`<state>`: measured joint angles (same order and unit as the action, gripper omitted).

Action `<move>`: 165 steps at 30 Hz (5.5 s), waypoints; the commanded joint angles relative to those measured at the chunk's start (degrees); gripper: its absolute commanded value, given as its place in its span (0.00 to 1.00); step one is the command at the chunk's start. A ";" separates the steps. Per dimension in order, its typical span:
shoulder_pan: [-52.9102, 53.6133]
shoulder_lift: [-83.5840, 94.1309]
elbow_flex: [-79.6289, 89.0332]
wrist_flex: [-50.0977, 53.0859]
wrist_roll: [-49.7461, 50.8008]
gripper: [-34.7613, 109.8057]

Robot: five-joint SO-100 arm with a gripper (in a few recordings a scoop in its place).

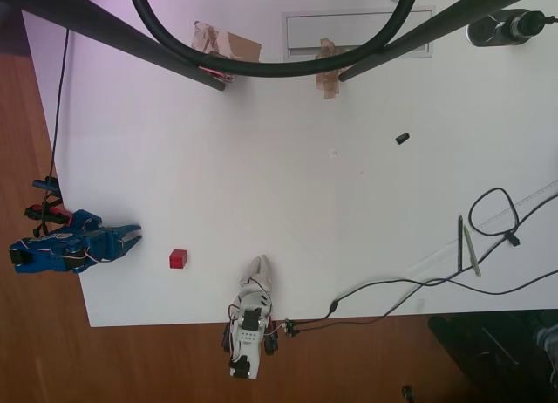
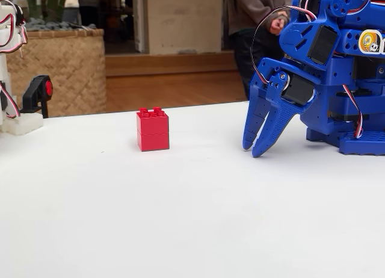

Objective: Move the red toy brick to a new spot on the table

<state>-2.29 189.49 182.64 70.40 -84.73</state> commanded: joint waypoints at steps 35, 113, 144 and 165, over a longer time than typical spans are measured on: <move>-0.97 1.85 1.85 -0.79 10.72 0.24; 12.39 -61.44 -54.93 -27.95 -1.23 0.37; 23.12 -78.49 -37.18 -59.94 -17.58 0.38; 10.46 -89.56 -64.07 -46.58 -2.90 0.26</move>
<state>10.28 100.81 128.32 22.50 -89.56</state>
